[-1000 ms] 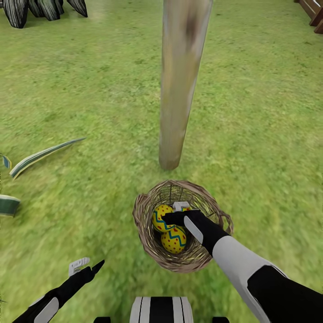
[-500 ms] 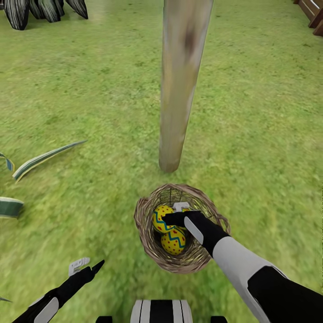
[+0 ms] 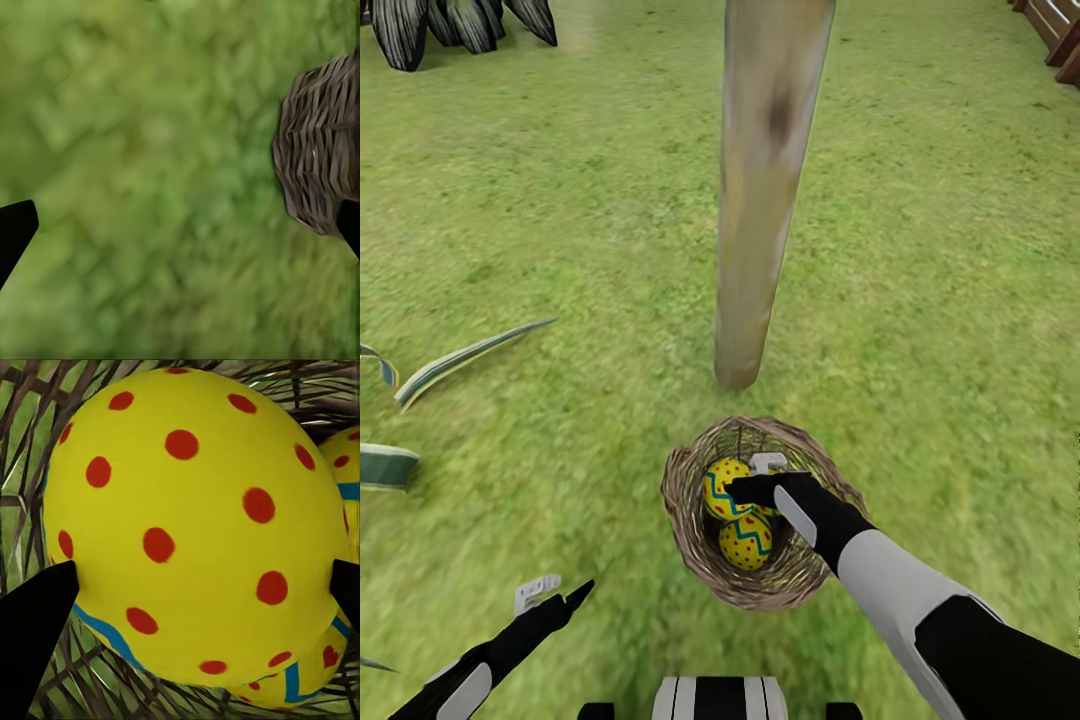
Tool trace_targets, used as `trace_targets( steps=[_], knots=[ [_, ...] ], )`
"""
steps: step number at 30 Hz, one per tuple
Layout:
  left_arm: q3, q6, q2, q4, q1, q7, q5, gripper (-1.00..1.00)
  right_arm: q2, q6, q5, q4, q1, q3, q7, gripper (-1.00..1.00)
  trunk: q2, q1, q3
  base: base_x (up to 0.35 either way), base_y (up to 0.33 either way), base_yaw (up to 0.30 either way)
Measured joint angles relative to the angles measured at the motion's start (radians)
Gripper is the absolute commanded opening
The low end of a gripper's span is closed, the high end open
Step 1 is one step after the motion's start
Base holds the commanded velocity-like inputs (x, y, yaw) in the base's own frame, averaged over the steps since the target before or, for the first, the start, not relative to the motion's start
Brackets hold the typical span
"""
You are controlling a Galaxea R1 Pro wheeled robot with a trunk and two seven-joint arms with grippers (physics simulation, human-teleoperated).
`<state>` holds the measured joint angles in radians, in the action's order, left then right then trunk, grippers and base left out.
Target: Take the three Easter eggs out of the wicker basket on the lawn in the garden, then place them on the lawn next to a single tree (choose any tree) so that all three eggs are next to the same tree and none are left in the basket.
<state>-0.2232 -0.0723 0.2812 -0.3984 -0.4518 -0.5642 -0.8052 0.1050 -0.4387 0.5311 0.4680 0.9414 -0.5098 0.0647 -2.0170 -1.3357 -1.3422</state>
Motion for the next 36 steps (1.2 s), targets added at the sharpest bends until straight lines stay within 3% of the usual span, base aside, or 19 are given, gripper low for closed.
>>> trace_targets(
  steps=[9,36],
  knots=[
    [0.000,0.000,0.000,0.000,0.000,0.000,0.000,1.00,0.000,-0.001,0.000,-0.058,0.000,0.001,-0.001,-1.00,0.063,0.035,0.028,0.000,0.000,0.000],
    [0.000,0.000,0.000,0.000,0.000,0.000,0.000,1.00,0.000,-0.001,-0.001,-0.059,0.000,0.001,-0.003,-1.00,0.252,0.138,0.113,0.000,0.000,0.000]
  ],
)
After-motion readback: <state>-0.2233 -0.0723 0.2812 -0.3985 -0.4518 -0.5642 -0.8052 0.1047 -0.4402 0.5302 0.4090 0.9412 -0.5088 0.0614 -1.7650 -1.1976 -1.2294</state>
